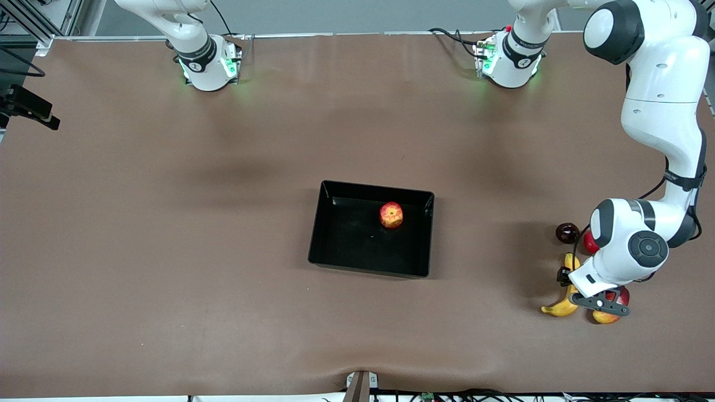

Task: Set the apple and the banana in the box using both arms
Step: 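Lower and close the left gripper on the banana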

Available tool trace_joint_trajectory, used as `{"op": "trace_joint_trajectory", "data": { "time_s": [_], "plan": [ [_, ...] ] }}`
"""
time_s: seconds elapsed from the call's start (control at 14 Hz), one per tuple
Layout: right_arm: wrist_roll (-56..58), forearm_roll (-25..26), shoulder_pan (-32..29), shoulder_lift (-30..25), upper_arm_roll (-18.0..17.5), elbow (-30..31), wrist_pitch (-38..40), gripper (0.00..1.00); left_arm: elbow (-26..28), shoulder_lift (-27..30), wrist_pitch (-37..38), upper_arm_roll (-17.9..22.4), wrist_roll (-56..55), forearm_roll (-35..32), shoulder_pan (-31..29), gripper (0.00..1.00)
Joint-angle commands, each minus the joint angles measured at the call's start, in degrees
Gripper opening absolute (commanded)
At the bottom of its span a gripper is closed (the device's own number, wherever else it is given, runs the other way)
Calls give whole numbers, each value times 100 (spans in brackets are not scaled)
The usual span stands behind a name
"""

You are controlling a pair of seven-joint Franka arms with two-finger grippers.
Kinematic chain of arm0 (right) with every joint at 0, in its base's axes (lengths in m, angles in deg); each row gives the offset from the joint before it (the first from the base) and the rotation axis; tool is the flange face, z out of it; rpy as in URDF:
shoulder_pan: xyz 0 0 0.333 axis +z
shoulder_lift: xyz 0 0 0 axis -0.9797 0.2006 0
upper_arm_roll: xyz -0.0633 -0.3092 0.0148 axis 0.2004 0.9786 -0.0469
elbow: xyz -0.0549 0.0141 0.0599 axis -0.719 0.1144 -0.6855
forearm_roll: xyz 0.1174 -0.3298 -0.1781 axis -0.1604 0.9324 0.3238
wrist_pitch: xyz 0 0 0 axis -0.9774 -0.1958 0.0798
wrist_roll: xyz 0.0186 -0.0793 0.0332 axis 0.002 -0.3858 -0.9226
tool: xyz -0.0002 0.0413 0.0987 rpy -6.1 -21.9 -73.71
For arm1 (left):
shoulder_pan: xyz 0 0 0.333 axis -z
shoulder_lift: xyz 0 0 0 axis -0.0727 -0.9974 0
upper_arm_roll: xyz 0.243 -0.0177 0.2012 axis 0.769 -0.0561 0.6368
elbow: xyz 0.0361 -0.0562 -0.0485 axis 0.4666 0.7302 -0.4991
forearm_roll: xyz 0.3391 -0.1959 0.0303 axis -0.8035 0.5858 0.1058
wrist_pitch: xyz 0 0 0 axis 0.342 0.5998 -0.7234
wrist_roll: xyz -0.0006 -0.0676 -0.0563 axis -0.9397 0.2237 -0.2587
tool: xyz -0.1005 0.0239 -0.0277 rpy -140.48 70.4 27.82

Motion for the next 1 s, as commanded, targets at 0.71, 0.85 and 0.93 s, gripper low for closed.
{"op": "trace_joint_trajectory", "data": {
  "time_s": [0.71, 0.85, 0.93],
  "plan": [
    [-63, -119, -125, -71, -65, 48, 12, 100, -18, 884, 1265, -744, -525, -46, 311, 0],
    [-63, -119, -125, -71, -65, 48, 12, 100, -18, 1007, 1546, -1104, -1096, -55, 337, 0],
    [-63, -119, -125, -71, -65, 48, 12, 100, -18, 1051, 1670, -1280, -1403, -55, 337, 0]
  ]
}}
